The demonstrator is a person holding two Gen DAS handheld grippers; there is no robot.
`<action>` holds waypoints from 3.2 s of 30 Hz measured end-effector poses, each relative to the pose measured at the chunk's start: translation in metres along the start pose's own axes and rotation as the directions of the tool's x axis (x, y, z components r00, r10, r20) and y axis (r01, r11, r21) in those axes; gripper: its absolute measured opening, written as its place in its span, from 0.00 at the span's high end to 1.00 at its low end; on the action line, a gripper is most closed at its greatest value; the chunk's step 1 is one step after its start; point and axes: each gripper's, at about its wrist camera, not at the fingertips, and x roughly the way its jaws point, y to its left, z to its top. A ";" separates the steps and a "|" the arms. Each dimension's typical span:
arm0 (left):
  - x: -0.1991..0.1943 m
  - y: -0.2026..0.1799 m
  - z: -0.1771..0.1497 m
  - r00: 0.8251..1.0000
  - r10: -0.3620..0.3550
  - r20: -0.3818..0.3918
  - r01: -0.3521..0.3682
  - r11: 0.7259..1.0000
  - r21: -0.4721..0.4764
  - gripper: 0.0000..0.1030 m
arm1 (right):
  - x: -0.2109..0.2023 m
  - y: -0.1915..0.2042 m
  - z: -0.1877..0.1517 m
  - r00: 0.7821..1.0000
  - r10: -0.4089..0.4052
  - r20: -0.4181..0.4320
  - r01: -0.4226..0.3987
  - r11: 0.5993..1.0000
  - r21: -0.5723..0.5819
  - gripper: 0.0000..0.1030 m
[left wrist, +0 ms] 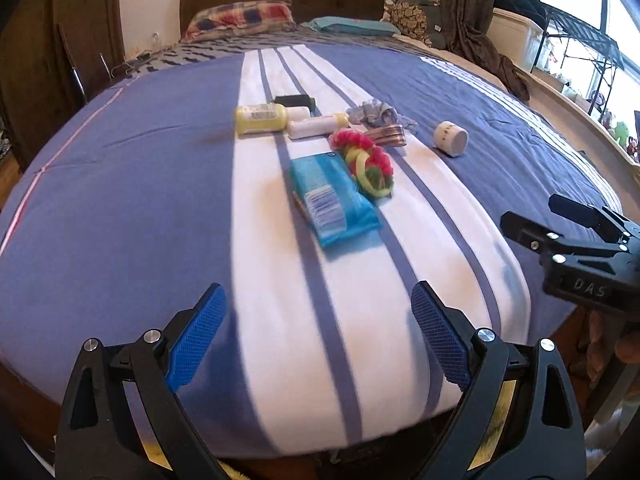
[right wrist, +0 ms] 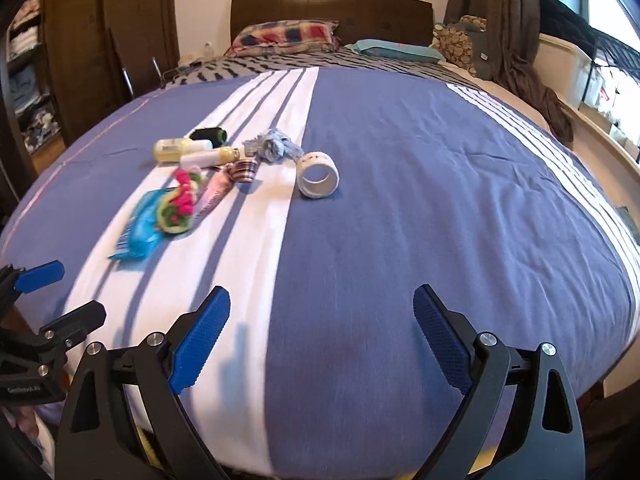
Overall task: Collect trash
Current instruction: 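Grasp the blue wipes pack with the left tool while the right tool grasps the white tape roll, then carry the wipes pack and tape roll down to the bin and open the left tool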
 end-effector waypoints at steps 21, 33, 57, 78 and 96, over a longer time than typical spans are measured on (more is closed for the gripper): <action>0.054 0.020 0.047 0.999 0.053 -0.010 -0.053 0.998 -0.020 0.37 | 0.073 -0.009 0.057 0.999 0.006 -0.048 -0.003 0.998 0.061 0.16; 0.050 0.025 0.045 0.999 0.043 -0.002 -0.043 0.999 0.015 0.60 | 0.075 0.002 0.061 1.000 -0.003 -0.018 0.003 1.000 -0.003 0.67; -0.060 0.007 -0.051 0.998 0.026 0.060 -0.027 0.999 0.016 0.63 | -0.056 0.021 -0.052 0.990 0.142 0.012 -0.142 0.990 -0.007 0.67; -0.059 -0.016 -0.163 0.993 -0.029 -0.113 0.034 0.999 0.041 0.63 | -0.054 0.057 -0.162 0.961 0.210 -0.181 -0.220 0.975 -0.035 0.67; 0.013 -0.011 -0.218 0.935 -0.070 -0.348 0.066 0.998 -0.023 0.63 | 0.005 0.067 -0.207 0.895 0.251 -0.368 -0.260 0.965 0.026 0.67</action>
